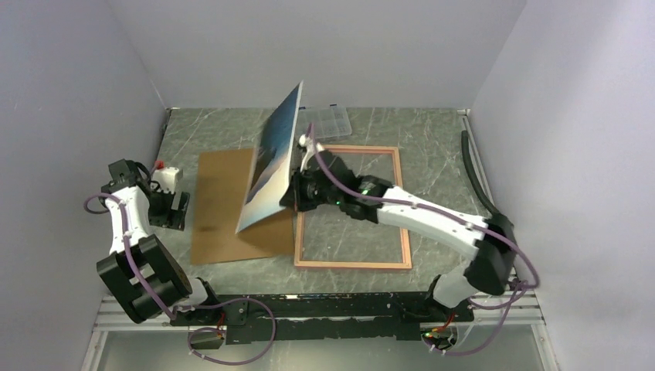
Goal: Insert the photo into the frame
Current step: Pick up the photo at the center of the board, then turn over the photo from the photo frame.
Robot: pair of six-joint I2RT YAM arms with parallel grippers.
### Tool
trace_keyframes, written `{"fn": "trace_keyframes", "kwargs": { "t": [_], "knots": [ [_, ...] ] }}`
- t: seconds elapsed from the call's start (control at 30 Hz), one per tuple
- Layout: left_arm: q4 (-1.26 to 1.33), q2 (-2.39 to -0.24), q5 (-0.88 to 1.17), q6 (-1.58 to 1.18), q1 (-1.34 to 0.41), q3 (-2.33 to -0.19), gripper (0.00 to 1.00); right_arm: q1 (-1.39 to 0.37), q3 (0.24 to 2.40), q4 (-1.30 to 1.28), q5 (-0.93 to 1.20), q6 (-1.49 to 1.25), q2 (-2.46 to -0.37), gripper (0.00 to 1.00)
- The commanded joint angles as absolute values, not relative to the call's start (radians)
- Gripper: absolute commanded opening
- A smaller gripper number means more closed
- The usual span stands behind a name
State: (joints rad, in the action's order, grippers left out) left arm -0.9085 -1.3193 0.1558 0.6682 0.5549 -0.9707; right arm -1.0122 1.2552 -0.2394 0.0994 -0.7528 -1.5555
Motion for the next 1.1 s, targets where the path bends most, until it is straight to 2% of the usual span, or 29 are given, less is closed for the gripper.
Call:
{"fn": "trace_keyframes", "kwargs": {
  "t": [0.0,0.13,0.33,0.6,0.8,1.07],
  "knots": [
    [-0.984,-1.330,0.226,0.626,0.552,-1.044,0.94,-1.005,1.467,-0.619,-0.177,-0.535,-1.434,0.00],
    [-0.989,-1.346,0.257,0.618,0.550,-1.071,0.94,-1.013,1.614,-0.962,-0.357,-0.492,-1.407,0.00],
    [-0.971,-1.357,0.261,0.603,0.500,-1.050,0.94,-1.037,1.673,-1.176,-0.447,-0.462,-1.413,0.00],
    [-0.943,-1.357,0.244,0.585,0.453,-1.007,0.94,-1.182,1.913,-1.483,-0.539,-0.446,-1.767,0.00],
    [-0.924,-1.358,0.238,0.579,0.451,-0.986,0.94,-1.257,2.069,-1.499,-0.523,-0.401,-1.950,0.00],
    [-0.920,-1.366,0.239,0.570,0.451,-0.994,0.94,-1.305,2.346,-1.497,-0.502,-0.315,-2.091,0.00]
  ]
}}
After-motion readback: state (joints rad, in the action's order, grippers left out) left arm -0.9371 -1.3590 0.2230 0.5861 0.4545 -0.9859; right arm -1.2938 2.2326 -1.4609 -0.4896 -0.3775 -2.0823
